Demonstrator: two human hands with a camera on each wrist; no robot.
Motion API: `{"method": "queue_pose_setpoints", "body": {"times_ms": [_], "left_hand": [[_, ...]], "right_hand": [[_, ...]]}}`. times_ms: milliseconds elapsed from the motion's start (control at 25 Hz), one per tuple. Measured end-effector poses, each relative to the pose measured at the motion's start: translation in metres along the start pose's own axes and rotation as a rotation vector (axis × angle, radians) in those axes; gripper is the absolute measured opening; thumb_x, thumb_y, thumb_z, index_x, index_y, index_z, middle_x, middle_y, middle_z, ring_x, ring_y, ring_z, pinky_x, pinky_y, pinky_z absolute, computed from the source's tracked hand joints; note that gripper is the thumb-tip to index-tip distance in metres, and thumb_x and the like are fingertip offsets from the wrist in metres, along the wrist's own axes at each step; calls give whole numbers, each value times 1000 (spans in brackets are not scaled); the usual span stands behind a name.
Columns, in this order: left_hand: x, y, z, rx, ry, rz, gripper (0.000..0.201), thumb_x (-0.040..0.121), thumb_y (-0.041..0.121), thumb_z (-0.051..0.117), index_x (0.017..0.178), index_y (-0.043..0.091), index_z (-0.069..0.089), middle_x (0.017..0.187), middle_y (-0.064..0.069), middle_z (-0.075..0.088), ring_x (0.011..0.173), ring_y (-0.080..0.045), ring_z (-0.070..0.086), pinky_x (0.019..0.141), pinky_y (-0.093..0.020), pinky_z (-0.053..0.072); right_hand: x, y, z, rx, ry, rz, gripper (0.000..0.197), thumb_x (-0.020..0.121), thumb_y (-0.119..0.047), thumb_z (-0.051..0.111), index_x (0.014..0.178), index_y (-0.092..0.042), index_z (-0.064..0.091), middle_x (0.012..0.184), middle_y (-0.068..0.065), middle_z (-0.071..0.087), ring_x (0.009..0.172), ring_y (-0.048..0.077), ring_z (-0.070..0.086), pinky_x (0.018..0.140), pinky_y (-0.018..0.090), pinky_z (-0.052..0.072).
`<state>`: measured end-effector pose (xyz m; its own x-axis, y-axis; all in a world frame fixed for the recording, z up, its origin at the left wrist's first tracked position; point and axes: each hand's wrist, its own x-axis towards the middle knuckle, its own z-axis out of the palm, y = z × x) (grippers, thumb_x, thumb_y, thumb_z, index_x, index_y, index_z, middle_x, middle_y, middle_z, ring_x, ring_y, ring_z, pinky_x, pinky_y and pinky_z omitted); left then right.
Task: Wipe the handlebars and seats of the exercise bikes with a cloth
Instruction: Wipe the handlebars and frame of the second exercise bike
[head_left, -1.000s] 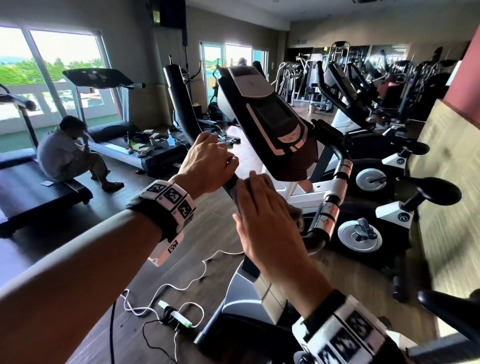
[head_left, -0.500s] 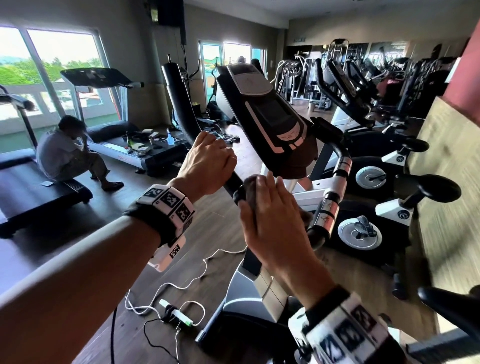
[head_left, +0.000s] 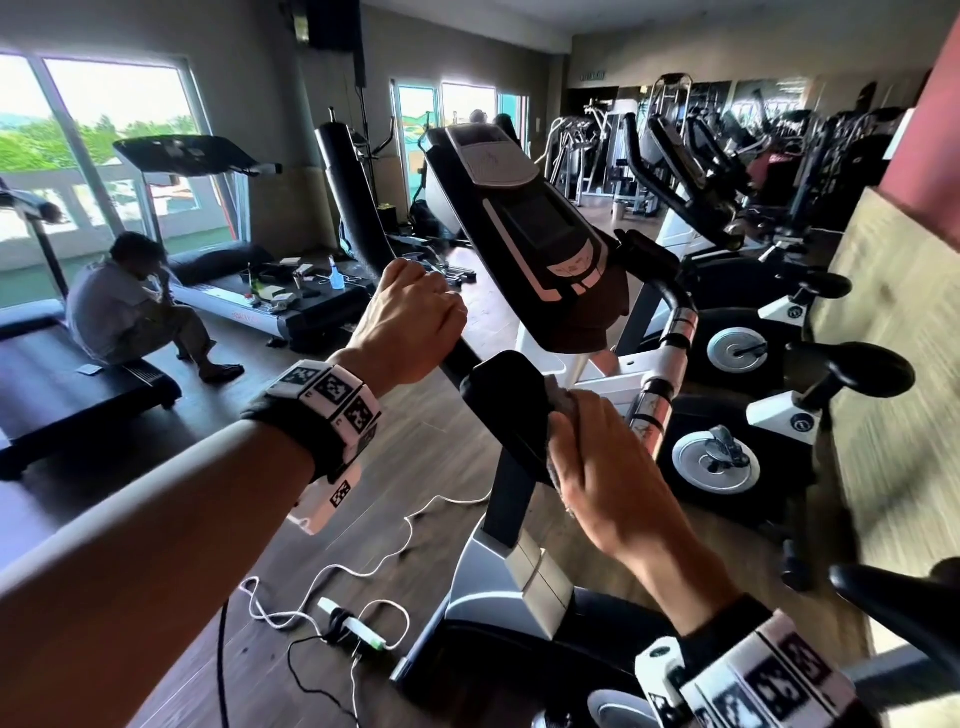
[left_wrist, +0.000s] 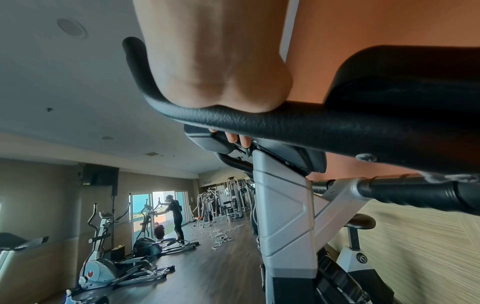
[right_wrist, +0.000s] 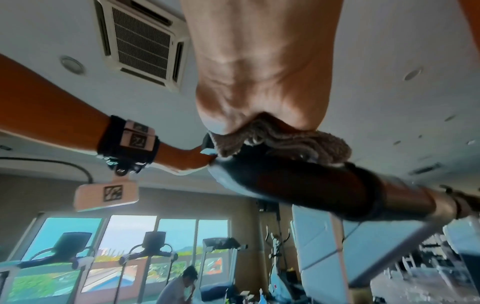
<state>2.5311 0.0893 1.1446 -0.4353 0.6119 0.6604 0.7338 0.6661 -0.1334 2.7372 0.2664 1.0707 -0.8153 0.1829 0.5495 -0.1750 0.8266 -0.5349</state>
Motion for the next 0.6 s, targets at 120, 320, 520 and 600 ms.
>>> {"method": "queue_pose_setpoints", "body": {"times_ms": [120,320,520,600], "left_hand": [[1,-1,-1,-11,-9,-8,56,98,39,26,84,15,75,91,-1,67,96,-24,54,105,-41,32],[0,1,-2,6,-4,5,56,97,39,26,84,14,74,90,-5,66,93,-29,54,102,-45,34],[-1,2,-1,12,10,6,55,98,38,27,83,14,74,91,-4,67,92,-27,54,101,-43,34],[-1,1,1,24,31,4,54,99,37,29,82,15,74,90,-3,68,91,-27,54,102,-43,34]], "right_hand": [[27,3,-8,43,62,-40,40,104,-45,38,120,-11,53,107,7,63,100,26,62,83,32,46],[65,-33,13,31,-35,-302,42,105,-35,38,135,-10,54,126,8,61,120,22,55,105,41,45],[32,-23,14,25,-73,-355,50,108,-38,31,146,-11,50,150,1,52,145,13,38,121,31,27],[35,-17,11,22,-91,-377,50,109,-38,31,147,-12,50,152,0,50,145,11,38,122,31,25]]}}
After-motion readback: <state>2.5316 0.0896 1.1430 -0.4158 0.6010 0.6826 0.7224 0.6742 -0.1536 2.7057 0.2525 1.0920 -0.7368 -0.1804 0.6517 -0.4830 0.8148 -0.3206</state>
